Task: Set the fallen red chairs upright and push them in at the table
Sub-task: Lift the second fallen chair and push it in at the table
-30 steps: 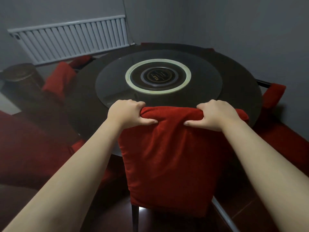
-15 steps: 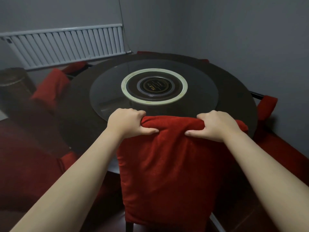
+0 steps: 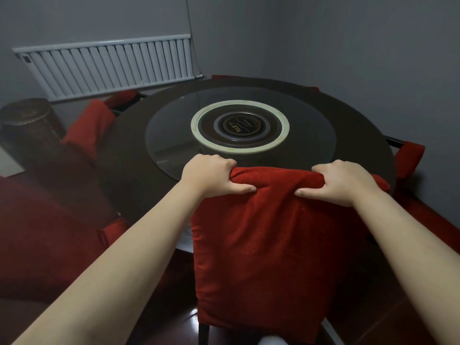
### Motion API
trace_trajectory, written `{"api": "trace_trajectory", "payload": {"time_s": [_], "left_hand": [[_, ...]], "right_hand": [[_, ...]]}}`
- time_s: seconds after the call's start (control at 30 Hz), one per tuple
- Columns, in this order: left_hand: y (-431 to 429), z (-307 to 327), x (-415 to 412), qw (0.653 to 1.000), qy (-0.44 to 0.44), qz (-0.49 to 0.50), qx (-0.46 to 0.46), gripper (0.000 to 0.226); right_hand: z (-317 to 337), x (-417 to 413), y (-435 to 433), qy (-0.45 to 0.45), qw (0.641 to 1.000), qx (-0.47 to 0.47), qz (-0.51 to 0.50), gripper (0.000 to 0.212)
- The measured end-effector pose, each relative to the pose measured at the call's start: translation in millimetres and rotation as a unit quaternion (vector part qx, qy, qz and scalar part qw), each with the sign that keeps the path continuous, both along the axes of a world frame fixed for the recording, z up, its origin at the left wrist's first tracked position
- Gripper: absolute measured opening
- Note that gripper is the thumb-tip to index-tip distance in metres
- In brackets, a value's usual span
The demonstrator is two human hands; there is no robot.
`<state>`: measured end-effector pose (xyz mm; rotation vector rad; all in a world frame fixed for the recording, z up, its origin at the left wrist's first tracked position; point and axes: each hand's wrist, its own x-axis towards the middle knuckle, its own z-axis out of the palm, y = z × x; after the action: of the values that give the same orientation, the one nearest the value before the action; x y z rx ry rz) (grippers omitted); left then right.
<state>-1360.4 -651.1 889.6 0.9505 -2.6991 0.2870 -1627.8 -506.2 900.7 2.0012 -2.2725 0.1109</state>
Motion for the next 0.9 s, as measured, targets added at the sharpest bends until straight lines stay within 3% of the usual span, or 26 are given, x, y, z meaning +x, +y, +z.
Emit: {"api": "trace_trajectory", "payload": {"time_s": [0.37,0.9], "left_hand": [[-6,9,-1,0.990,-0.074,-0.011,0.116,0.083],[14,11,3,0.984,-0.116,-0.015,0.138,0.088]], "right_hand": [[6,4,0,-0.022,0.999,0.028,0.022,0.084],[1,7,16,-0.032,0.999,0.027,0.033,0.089]]}}
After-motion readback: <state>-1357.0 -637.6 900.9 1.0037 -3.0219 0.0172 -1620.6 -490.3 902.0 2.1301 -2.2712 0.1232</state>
